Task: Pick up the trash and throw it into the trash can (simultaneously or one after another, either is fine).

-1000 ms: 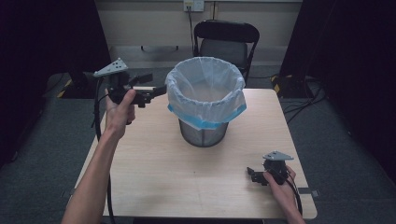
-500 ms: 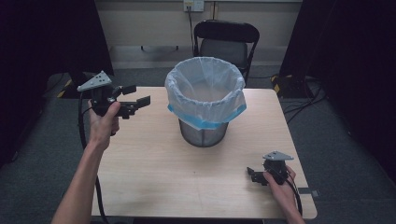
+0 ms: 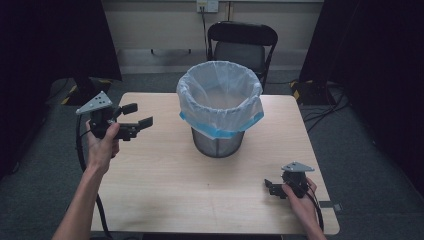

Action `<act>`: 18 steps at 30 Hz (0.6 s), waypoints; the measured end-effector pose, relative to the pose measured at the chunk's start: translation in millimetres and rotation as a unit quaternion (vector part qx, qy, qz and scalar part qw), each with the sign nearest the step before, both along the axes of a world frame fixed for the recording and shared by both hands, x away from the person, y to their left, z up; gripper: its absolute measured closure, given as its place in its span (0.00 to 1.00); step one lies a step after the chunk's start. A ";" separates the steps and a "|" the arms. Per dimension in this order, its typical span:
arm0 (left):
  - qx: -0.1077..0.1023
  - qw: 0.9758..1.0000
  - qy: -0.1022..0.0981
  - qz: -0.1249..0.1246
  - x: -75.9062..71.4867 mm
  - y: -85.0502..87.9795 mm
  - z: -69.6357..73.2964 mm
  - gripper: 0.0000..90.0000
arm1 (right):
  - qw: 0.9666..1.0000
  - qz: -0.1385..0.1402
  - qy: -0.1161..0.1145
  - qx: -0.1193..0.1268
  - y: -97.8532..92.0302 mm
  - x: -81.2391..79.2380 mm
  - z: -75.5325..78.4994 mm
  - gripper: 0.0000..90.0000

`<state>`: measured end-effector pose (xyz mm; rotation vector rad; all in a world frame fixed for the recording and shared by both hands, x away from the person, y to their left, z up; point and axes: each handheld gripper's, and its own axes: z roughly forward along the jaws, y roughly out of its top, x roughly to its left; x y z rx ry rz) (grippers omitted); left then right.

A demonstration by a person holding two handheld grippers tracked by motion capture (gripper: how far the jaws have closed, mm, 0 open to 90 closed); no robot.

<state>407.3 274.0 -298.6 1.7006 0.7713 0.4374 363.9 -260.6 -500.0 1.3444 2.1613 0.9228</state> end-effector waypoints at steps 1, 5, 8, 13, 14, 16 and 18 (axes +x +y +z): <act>0.004 1.000 0.003 0.000 -1.0 0.4 -3.3 0.18 | 1.000 0.000 0.000 0.000 0.0 0.0 0.0 0.10; 0.015 1.000 0.012 0.003 -5.0 1.6 -14.2 0.18 | 1.000 0.000 0.000 0.000 0.0 0.0 0.0 0.10; 0.031 0.999 0.023 0.005 -8.5 1.7 -25.5 0.18 | 1.000 0.001 -0.001 0.000 -0.1 0.2 -0.1 0.10; 0.054 0.998 0.032 0.012 -15.2 3.0 -41.0 0.18 | 1.000 0.000 0.000 0.000 -0.1 0.1 0.0 0.10; 0.054 0.998 0.032 0.012 -15.2 3.0 -41.0 0.18 | 1.000 0.000 0.000 0.000 -0.1 0.1 0.0 0.10; 0.063 0.997 0.040 0.021 -20.3 5.4 -49.6 0.19 | 1.000 0.001 -0.001 0.000 -0.1 0.1 0.0 0.10; 0.063 0.997 0.043 0.028 -23.4 7.5 -54.8 0.18 | 1.000 0.000 0.000 0.000 0.0 0.0 0.0 0.10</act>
